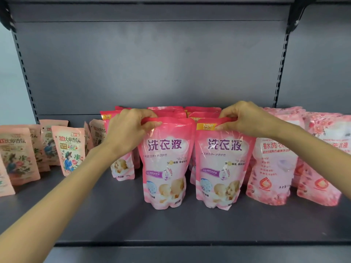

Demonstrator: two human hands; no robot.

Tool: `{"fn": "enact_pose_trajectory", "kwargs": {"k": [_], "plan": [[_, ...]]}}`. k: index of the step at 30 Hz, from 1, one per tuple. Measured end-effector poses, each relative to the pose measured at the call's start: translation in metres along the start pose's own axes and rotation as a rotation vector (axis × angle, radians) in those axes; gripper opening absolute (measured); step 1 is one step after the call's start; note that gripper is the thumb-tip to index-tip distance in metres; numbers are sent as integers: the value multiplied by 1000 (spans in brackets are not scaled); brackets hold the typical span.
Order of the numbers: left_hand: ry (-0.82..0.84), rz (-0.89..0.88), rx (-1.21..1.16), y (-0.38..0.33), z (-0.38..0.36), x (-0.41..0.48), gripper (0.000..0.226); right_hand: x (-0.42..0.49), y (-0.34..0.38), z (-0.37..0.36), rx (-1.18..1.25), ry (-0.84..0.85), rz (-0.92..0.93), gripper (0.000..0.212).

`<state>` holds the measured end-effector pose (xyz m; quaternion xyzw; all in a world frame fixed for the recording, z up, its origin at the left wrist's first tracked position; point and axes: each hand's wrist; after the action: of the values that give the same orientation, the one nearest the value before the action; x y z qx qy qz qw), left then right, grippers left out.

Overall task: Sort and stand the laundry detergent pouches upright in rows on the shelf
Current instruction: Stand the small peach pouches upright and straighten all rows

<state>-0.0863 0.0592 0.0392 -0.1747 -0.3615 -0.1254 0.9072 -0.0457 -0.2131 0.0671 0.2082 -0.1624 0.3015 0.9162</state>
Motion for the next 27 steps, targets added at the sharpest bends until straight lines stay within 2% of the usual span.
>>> {"fn": "enact_pose_trajectory", "kwargs": {"k": [3,8,13,17,27], "plan": [[-14,-10,38,-1,2,-5,22,-6,1,0,-69,-21,1,11],[-32,-45,112,-4,4,-14,26,-17,3,0,-222,-84,-34,30],[6,-56,265,-1,7,-29,63,-34,11,-5,-385,-119,-4,64],[-4,-29,377,3,11,-49,73,-50,18,-18,-513,-59,20,87],[53,30,561,38,43,-75,73,-55,53,-38,-524,-75,-37,81]]}}
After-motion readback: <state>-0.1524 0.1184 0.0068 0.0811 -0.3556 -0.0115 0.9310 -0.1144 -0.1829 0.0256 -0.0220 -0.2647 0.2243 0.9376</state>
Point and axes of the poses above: each hand's wrist, its own x-axis towards the middle knuckle, its own z-axis out of the back of the hand, y = z × x, and after that the axes turned 3 degrees about y, right-handed
